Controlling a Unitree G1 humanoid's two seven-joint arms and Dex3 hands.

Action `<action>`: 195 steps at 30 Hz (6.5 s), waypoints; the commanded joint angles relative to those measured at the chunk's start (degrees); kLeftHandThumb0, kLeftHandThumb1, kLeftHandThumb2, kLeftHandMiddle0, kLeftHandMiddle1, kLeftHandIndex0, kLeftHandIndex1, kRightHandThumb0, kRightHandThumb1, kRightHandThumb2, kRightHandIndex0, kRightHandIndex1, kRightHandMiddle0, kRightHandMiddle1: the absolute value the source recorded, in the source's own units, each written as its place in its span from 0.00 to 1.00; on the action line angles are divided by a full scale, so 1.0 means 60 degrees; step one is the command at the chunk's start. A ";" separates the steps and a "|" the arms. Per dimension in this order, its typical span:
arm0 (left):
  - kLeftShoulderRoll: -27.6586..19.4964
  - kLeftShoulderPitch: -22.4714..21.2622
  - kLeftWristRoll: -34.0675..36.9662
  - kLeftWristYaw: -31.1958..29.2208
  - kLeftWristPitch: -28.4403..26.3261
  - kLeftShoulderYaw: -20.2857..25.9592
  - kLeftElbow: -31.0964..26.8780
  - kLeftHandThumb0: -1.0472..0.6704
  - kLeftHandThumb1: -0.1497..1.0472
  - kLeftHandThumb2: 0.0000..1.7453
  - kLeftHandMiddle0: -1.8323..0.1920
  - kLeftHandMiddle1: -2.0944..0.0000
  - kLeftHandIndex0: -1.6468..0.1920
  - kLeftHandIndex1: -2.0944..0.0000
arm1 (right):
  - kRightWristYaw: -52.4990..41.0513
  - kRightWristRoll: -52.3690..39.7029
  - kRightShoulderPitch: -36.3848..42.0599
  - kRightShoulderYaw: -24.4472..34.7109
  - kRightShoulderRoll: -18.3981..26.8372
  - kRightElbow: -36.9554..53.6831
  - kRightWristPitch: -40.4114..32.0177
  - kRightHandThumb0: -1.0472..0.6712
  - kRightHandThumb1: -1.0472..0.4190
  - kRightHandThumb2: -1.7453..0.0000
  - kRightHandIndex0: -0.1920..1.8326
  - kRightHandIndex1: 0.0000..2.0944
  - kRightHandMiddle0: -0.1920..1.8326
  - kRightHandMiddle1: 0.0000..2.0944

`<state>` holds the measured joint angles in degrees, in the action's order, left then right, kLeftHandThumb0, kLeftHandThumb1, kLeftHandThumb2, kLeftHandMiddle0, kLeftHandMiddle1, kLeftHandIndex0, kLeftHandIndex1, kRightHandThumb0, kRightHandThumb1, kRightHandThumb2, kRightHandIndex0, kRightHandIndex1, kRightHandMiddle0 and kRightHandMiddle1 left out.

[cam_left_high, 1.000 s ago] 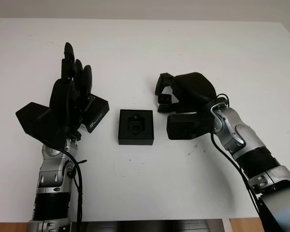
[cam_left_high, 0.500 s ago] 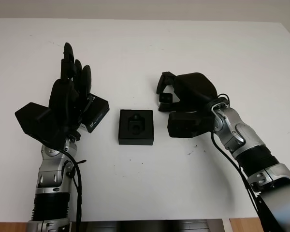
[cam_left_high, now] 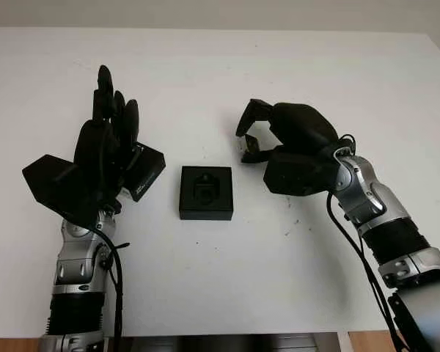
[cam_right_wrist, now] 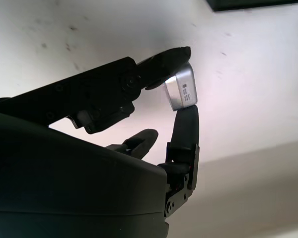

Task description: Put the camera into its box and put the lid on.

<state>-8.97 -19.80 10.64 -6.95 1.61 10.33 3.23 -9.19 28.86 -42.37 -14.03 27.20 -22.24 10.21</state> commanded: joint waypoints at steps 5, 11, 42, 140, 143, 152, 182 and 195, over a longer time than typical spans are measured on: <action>0.0035 0.0075 -0.0151 0.0099 -0.0069 -0.0099 -0.0184 0.17 1.00 0.30 1.00 1.00 1.00 1.00 | -0.0805 -0.0417 0.0037 0.0387 0.0231 0.0968 -0.0222 0.42 0.05 0.97 0.18 0.40 0.26 0.77; 0.0036 0.0095 -0.0215 0.0152 -0.0168 -0.0169 -0.0280 0.17 1.00 0.30 1.00 1.00 1.00 1.00 | -0.1153 -0.0527 0.0193 0.0443 0.0214 0.1278 -0.0474 0.42 0.04 0.97 0.16 0.40 0.25 0.79; 0.0012 0.0072 -0.0069 0.0025 -0.0034 -0.0051 -0.0165 0.17 1.00 0.30 1.00 1.00 1.00 1.00 | -0.1971 0.3710 0.0490 -0.0757 0.2361 0.3413 0.0221 0.40 0.08 0.97 0.25 0.39 0.33 0.74; -0.0109 0.0403 0.0054 -0.0105 -0.0220 0.0070 -0.0660 0.18 1.00 0.29 1.00 1.00 1.00 1.00 | -0.1769 0.1105 0.0996 0.0244 0.3647 0.0127 0.4192 0.21 0.12 0.97 0.18 0.04 0.35 0.11; -0.0143 0.0412 0.0005 -0.0128 -0.0179 0.0057 -0.0627 0.17 1.00 0.29 1.00 1.00 1.00 1.00 | -0.1658 0.1075 0.0981 0.0192 0.3604 -0.0037 0.4254 0.22 0.11 0.97 0.18 0.04 0.34 0.11; -0.0082 0.0456 0.0068 -0.0129 -0.0270 0.0041 -0.0685 0.18 1.00 0.30 1.00 1.00 1.00 1.00 | -0.1319 0.1132 0.1008 0.0098 0.3347 -0.0295 0.4215 0.21 0.11 0.97 0.19 0.03 0.31 0.19; -0.0082 0.0475 0.0067 -0.0102 -0.0284 0.0071 -0.0656 0.18 1.00 0.29 1.00 1.00 1.00 1.00 | -0.0510 0.1265 0.0939 -0.0035 0.3147 -0.0956 0.4561 0.35 0.07 0.96 0.25 0.05 0.28 0.63; -0.0040 0.0461 0.0074 -0.0043 -0.0192 0.0076 -0.0580 0.18 1.00 0.29 1.00 1.00 1.00 1.00 | -0.0570 0.1086 0.0963 0.0003 0.3146 -0.0972 0.4616 0.34 0.06 0.97 0.26 0.05 0.29 0.62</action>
<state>-9.11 -17.73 11.37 -7.42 -0.12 10.49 -0.24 -13.17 35.90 -36.59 -14.33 46.05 -28.14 37.24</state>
